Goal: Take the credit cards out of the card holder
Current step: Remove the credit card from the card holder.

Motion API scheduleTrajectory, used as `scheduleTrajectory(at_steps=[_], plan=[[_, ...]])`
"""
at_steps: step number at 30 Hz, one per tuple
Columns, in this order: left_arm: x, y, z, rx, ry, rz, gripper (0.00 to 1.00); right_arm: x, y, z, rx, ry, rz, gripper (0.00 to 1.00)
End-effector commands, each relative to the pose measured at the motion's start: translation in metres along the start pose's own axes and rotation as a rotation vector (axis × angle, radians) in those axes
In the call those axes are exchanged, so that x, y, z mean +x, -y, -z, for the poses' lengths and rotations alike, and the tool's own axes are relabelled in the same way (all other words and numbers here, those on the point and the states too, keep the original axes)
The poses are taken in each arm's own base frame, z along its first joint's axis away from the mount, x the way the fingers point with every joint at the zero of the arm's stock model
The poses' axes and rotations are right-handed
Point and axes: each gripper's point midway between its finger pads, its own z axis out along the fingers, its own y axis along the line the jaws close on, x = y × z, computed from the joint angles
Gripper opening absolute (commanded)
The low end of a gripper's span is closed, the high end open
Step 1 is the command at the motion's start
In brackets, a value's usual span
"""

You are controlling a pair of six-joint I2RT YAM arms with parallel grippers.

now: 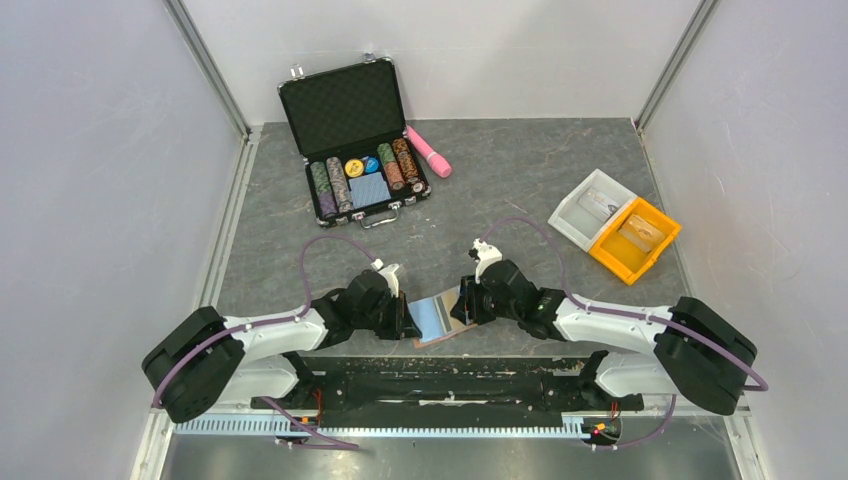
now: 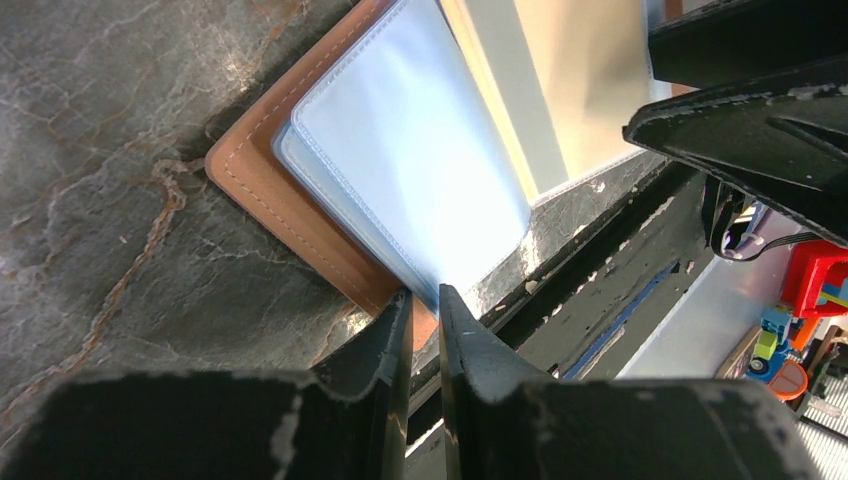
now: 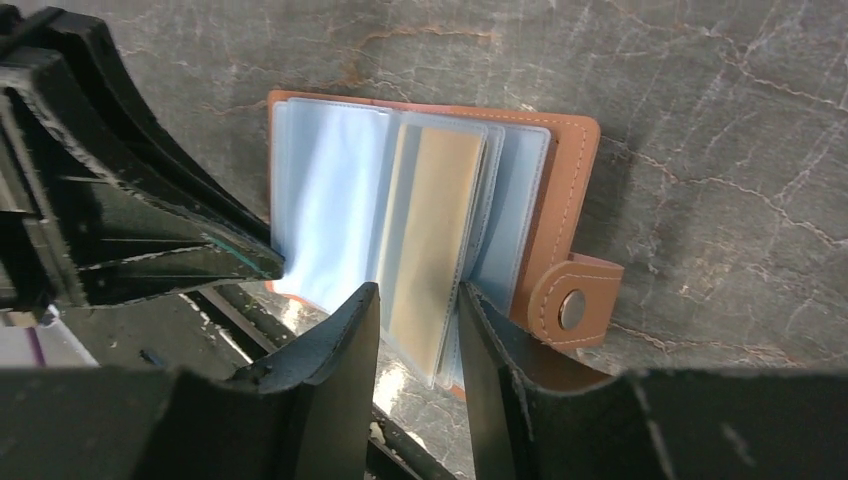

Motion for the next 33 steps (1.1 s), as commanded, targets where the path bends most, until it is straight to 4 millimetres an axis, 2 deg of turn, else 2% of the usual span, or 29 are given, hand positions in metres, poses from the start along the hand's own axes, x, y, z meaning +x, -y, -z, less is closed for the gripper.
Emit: scheduleTrajectory(at_steps=[1,7,13,17,24,30,33], plan=[[0.000,0.001,0.000,0.012,0.006,-0.017,0.22,-0.010,-0.033,0.007,-0.144,0.027,-0.019,0.36],[-0.002,0.002,0.002,0.014,0.016,-0.016,0.22,-0.008,-0.039,0.010,-0.184,0.023,-0.016,0.28],[-0.002,0.003,0.003,0.016,0.017,-0.011,0.23,-0.002,-0.037,0.008,-0.189,0.012,-0.029,0.28],[-0.002,0.003,0.006,0.016,0.025,-0.004,0.23,-0.003,-0.042,0.008,-0.212,0.010,-0.032,0.28],[-0.006,0.007,0.010,0.020,0.043,-0.007,0.25,-0.008,-0.048,0.009,-0.225,0.022,-0.026,0.35],[-0.008,0.007,0.012,0.014,0.048,-0.009,0.26,-0.013,-0.052,0.010,-0.234,0.030,-0.026,0.27],[-0.008,0.007,0.012,0.013,0.049,-0.007,0.27,-0.017,-0.053,0.011,-0.232,0.045,-0.026,0.28]])
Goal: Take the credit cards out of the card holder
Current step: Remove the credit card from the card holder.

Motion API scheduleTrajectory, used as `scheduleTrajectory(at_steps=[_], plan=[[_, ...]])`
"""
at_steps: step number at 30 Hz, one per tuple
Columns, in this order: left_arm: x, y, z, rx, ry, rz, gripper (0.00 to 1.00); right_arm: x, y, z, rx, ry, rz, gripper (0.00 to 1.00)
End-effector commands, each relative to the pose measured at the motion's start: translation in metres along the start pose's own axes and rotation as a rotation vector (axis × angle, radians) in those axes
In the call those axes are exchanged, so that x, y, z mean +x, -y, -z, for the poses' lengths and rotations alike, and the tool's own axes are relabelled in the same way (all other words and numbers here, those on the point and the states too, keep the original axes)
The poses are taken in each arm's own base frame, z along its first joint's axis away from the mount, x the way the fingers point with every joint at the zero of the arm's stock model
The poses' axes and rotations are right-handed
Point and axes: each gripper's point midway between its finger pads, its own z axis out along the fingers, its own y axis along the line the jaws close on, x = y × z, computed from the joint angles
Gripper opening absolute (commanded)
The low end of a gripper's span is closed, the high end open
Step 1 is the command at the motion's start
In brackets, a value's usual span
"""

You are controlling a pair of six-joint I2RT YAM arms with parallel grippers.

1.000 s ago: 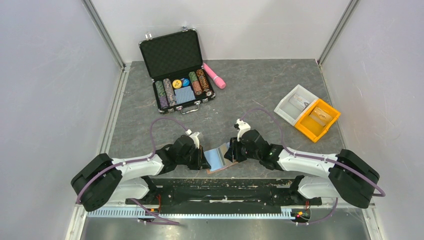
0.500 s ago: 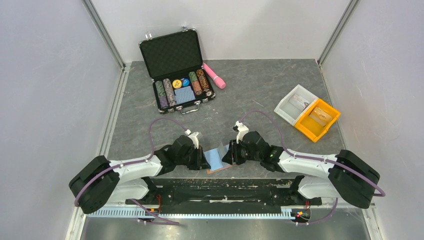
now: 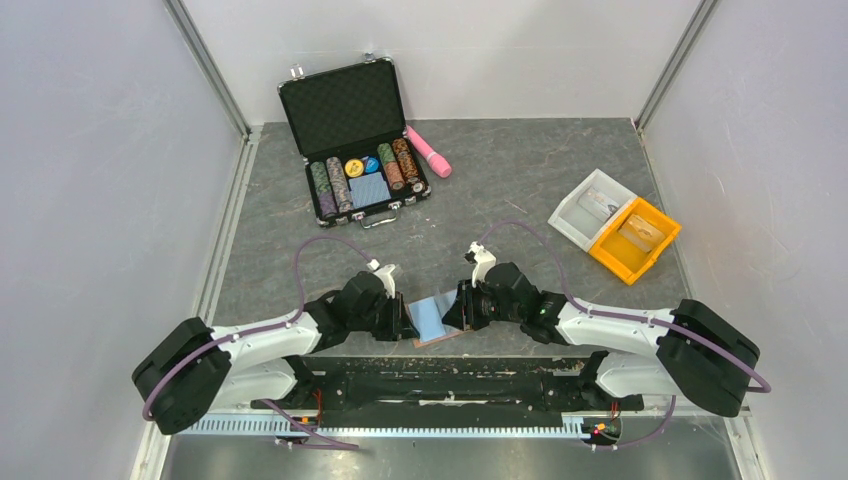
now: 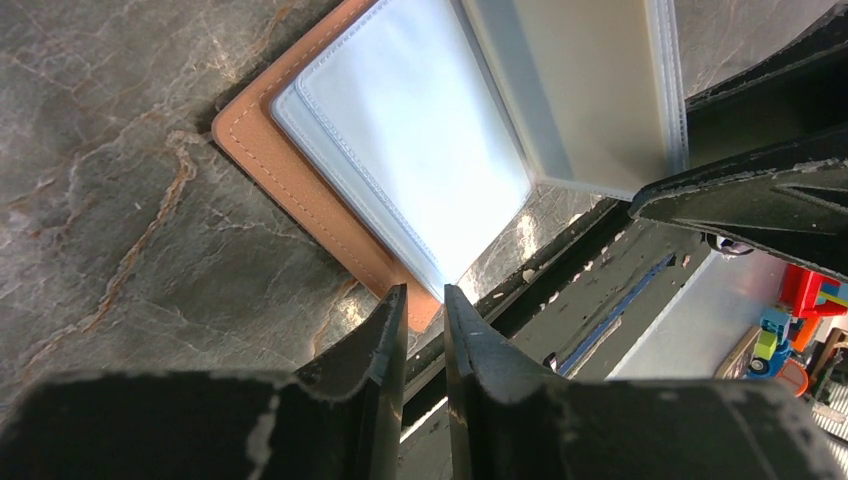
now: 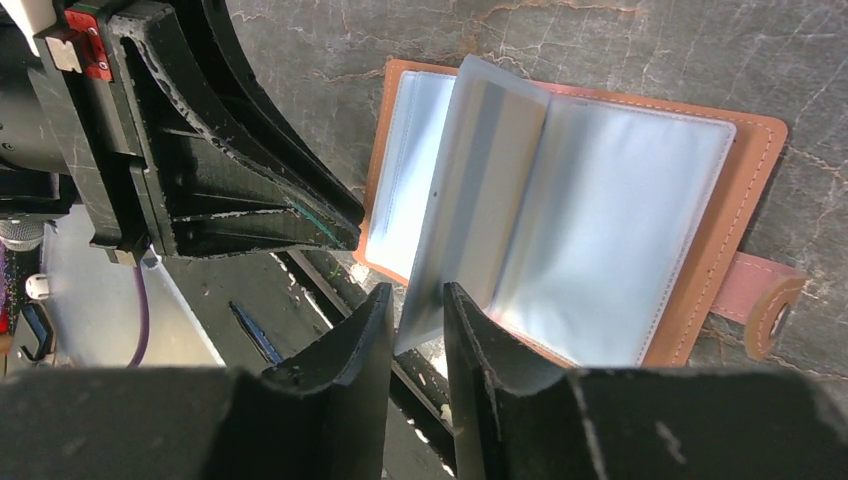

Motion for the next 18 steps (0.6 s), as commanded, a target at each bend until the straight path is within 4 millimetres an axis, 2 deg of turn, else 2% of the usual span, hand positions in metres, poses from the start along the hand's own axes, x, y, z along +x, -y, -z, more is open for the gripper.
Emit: scheduleTrajectory(at_steps=[1,5,12,15,18], plan=[[-0.008,0.006,0.002,0.010,0.031,-0.004,0.27,-0.022,-0.017,0.001,-0.038,0.066,0.017,0.30],[-0.008,0.004,0.002,0.005,0.035,-0.002,0.27,-0.025,-0.013,0.000,-0.010,0.071,0.019,0.35],[-0.011,0.006,0.004,0.007,0.043,-0.004,0.29,-0.030,-0.017,0.000,-0.013,0.077,0.031,0.35],[-0.012,0.007,0.005,0.006,0.047,-0.007,0.30,-0.036,-0.018,0.001,-0.007,0.092,0.040,0.30],[-0.012,0.007,0.005,0.005,0.049,-0.007,0.30,-0.041,-0.011,0.003,0.038,0.120,0.053,0.22]])
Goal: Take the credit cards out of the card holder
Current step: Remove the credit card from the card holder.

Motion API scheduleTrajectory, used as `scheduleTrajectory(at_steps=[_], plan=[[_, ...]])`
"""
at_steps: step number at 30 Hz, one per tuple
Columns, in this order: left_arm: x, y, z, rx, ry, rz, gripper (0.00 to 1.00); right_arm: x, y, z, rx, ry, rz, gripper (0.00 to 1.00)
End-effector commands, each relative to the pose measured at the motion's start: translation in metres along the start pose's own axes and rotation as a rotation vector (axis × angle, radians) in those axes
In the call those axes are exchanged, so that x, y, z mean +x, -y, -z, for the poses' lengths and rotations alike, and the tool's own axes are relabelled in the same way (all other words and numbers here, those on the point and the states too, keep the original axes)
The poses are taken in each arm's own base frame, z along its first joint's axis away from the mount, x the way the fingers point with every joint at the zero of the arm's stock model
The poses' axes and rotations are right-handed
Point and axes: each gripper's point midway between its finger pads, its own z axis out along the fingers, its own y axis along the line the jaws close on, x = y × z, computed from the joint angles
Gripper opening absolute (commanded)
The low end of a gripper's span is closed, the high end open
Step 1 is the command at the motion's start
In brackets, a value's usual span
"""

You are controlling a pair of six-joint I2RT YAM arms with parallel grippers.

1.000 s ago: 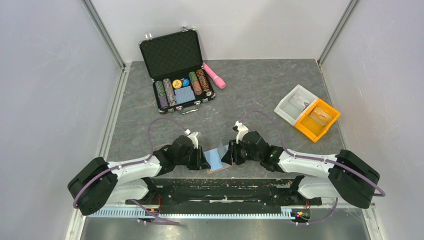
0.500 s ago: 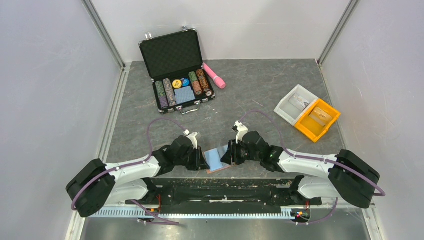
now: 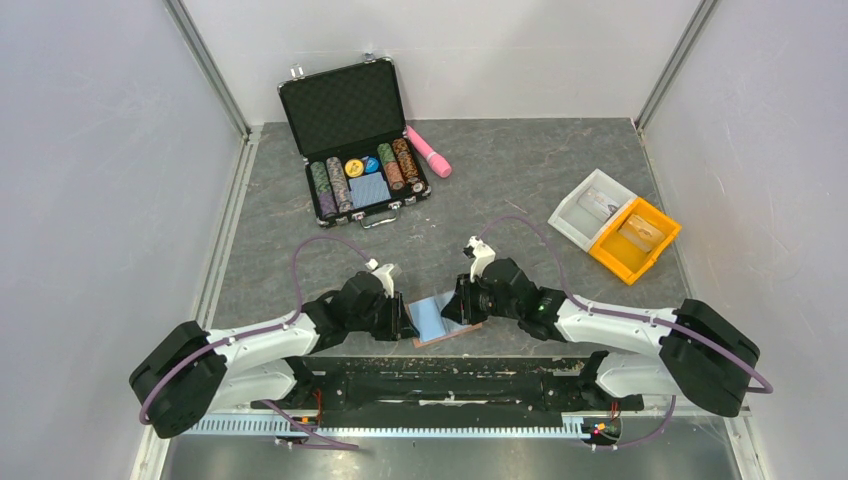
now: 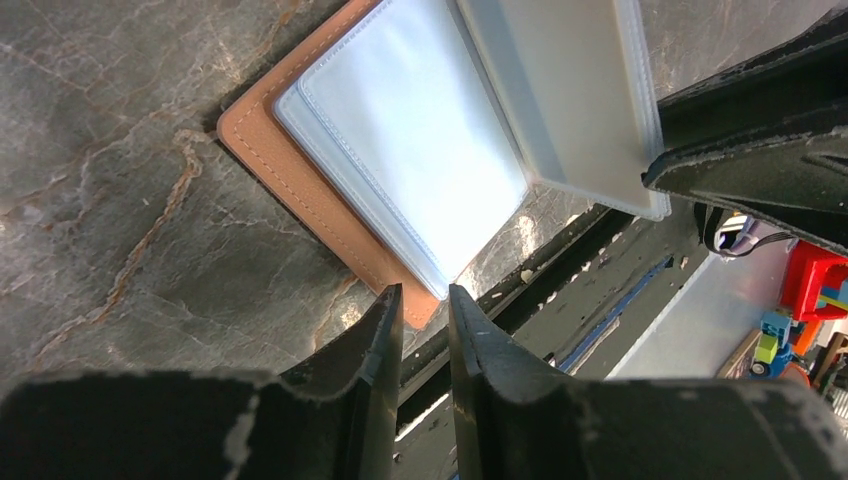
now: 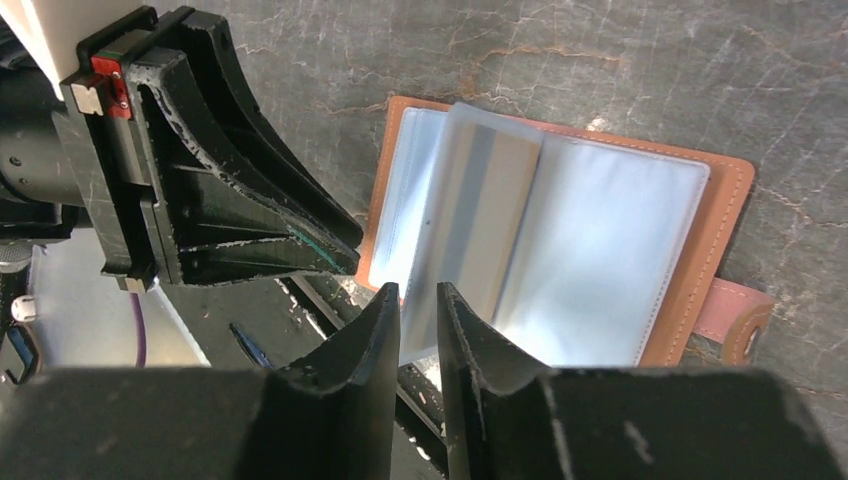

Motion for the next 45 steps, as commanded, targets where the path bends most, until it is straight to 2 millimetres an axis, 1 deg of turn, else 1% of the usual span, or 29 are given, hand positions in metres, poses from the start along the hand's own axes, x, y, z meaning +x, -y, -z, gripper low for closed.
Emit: scheduleTrajectory(at_steps=[1,4,6,10,13,17,19,21,25,29,32,33,36,38,42,45], plan=[[-0.010,0.006,0.001,0.004,0.036,-0.005,0.30,-0.026,-0.005,0.003,0.031,0.085,0.040,0.20],[-0.010,0.005,0.002,0.004,0.037,-0.005,0.31,-0.024,-0.002,0.001,0.045,0.071,0.045,0.19],[-0.010,0.006,0.002,0.005,0.037,-0.005,0.31,-0.020,0.001,-0.002,0.053,0.055,0.043,0.20],[-0.012,0.008,0.002,0.009,0.038,-0.004,0.32,-0.015,0.002,-0.005,0.055,0.033,0.040,0.25],[-0.013,0.009,0.003,0.011,0.043,-0.005,0.32,-0.014,0.003,-0.005,0.061,0.034,0.042,0.27],[-0.014,0.010,0.003,0.013,0.047,-0.004,0.32,-0.014,0.007,-0.004,0.084,0.035,0.047,0.36],[-0.014,0.009,0.003,0.012,0.046,-0.002,0.32,-0.015,0.007,-0.003,0.088,0.035,0.051,0.38],[-0.014,0.010,0.003,0.011,0.049,-0.002,0.33,-0.017,0.003,-0.002,0.075,0.041,0.053,0.34],[-0.016,0.011,0.003,0.010,0.053,0.006,0.35,-0.022,-0.008,0.000,0.029,0.056,0.051,0.21],[-0.017,0.011,0.002,0.007,0.052,0.006,0.36,-0.024,-0.010,0.001,0.026,0.069,0.050,0.17],[-0.017,0.011,0.001,0.006,0.045,0.005,0.36,-0.023,-0.009,0.001,0.025,0.065,0.046,0.16],[-0.017,0.011,0.001,0.006,0.043,0.005,0.36,-0.023,-0.011,0.001,0.018,0.065,0.043,0.17],[-0.017,0.011,0.000,0.006,0.042,0.004,0.36,-0.025,-0.015,0.002,-0.001,0.076,0.039,0.24],[-0.017,0.012,0.000,0.007,0.043,0.002,0.36,-0.027,-0.016,0.004,-0.005,0.086,0.039,0.24],[-0.018,0.011,0.000,0.004,0.045,0.003,0.36,-0.029,-0.017,0.004,-0.007,0.094,0.038,0.24],[-0.016,0.009,-0.001,-0.003,0.043,0.003,0.36,-0.029,-0.015,0.004,0.003,0.097,0.037,0.18]])
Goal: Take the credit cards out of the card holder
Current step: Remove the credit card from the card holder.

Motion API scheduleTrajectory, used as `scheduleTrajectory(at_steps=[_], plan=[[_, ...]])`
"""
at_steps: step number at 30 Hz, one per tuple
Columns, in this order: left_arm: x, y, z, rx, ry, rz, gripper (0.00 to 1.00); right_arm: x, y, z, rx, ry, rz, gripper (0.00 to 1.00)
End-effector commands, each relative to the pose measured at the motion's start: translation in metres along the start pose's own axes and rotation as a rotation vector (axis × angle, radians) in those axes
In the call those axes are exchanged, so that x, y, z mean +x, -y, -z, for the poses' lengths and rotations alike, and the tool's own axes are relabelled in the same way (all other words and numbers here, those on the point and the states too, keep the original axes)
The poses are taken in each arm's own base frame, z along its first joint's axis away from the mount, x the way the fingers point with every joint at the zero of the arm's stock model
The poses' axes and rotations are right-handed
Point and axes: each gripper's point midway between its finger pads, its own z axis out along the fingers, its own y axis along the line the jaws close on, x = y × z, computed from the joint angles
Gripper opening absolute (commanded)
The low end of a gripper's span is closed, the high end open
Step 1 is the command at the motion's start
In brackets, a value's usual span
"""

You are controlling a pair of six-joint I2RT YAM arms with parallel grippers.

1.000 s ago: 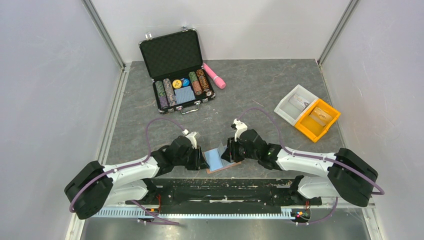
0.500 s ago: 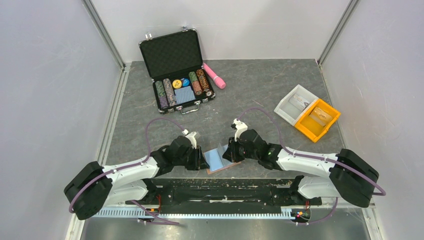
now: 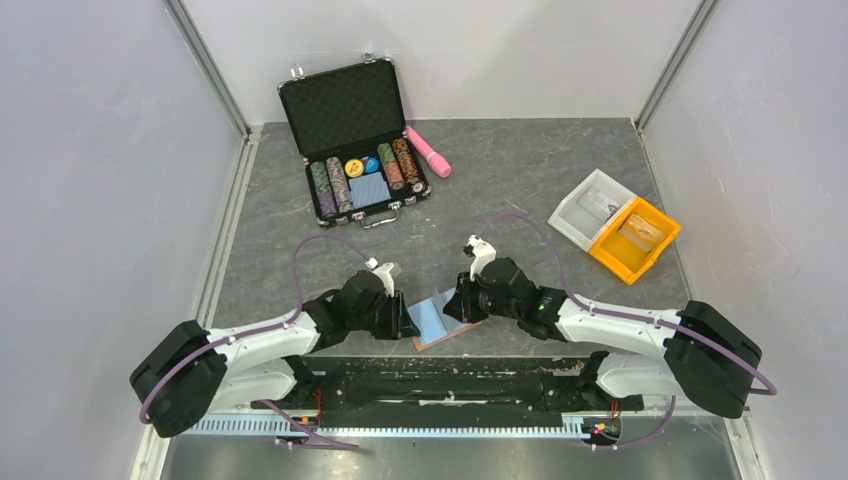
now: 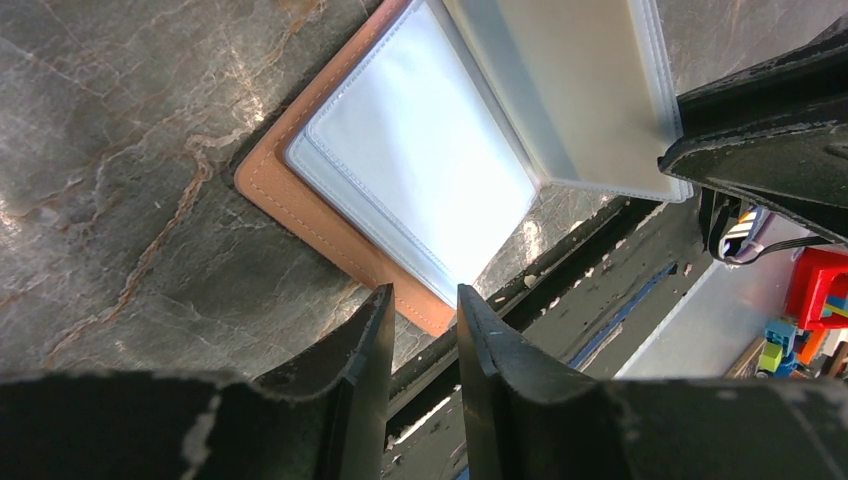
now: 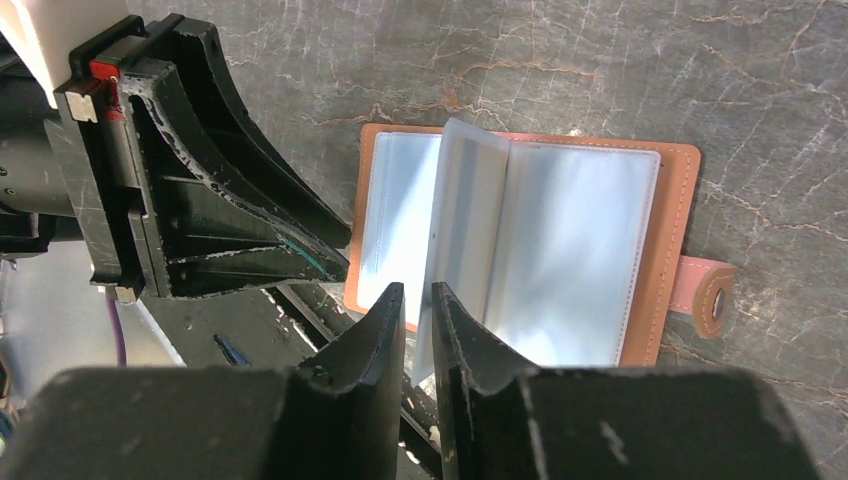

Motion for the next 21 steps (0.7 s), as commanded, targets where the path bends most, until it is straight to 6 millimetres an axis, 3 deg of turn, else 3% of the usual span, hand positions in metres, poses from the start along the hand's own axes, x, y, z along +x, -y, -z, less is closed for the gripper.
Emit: scheduleTrajectory(at_steps=[1,8,21], plan=[[-0.013,0.010,-0.001,0.013,0.034,0.001,0.36,-0.022,-0.018,0.002,-0.048,0.073,0.002,0.16],[-0.011,0.008,-0.002,0.012,0.030,0.003,0.36,-0.018,-0.013,0.001,-0.033,0.067,0.002,0.14],[-0.012,0.009,-0.002,0.014,0.031,0.003,0.36,-0.008,0.000,-0.004,0.022,0.035,0.014,0.22]])
